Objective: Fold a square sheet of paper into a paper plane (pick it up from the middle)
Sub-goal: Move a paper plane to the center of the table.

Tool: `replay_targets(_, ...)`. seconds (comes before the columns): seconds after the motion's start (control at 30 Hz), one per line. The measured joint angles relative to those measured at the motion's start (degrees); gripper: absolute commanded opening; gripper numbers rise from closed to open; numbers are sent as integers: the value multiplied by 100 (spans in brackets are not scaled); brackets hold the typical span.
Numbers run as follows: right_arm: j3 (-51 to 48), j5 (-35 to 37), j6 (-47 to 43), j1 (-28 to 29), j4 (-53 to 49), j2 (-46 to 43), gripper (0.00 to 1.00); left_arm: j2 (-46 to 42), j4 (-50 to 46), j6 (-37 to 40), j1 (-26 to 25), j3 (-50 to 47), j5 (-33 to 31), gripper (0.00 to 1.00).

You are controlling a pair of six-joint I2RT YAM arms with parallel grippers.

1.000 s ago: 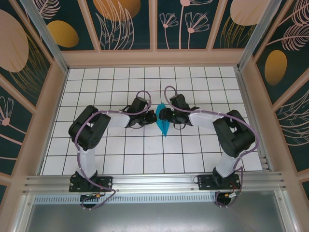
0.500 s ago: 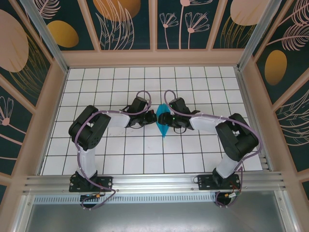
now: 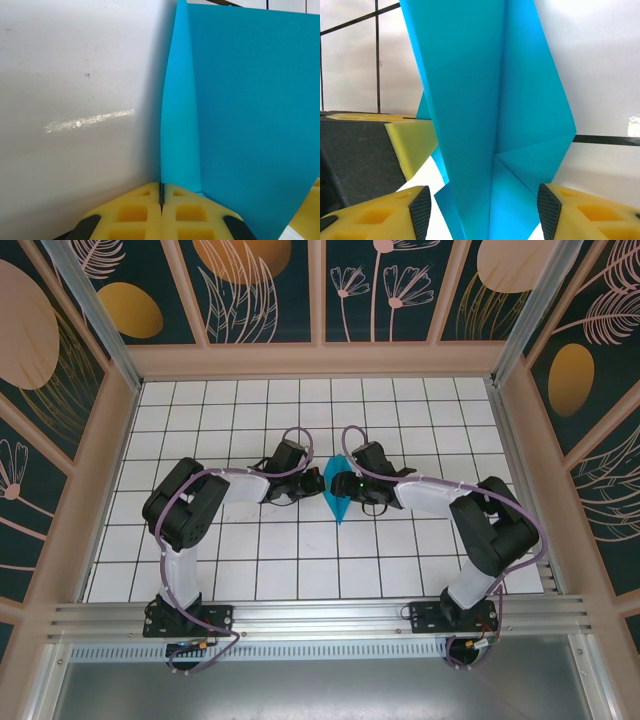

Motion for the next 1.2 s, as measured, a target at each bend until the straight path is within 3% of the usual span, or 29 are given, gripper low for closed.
replay_targets(0.23, 0, -33, -26, 4, -20, 0, 55, 2, -46, 0, 0, 26, -2, 0)
replay_targets(0.73, -140, -833, 22, 42, 173, -70, 50, 13, -55, 0, 0, 37, 4, 0)
replay_targets(1.2, -142, -717, 264, 365, 192, -63, 41, 13, -79, 0, 0, 48, 4, 0)
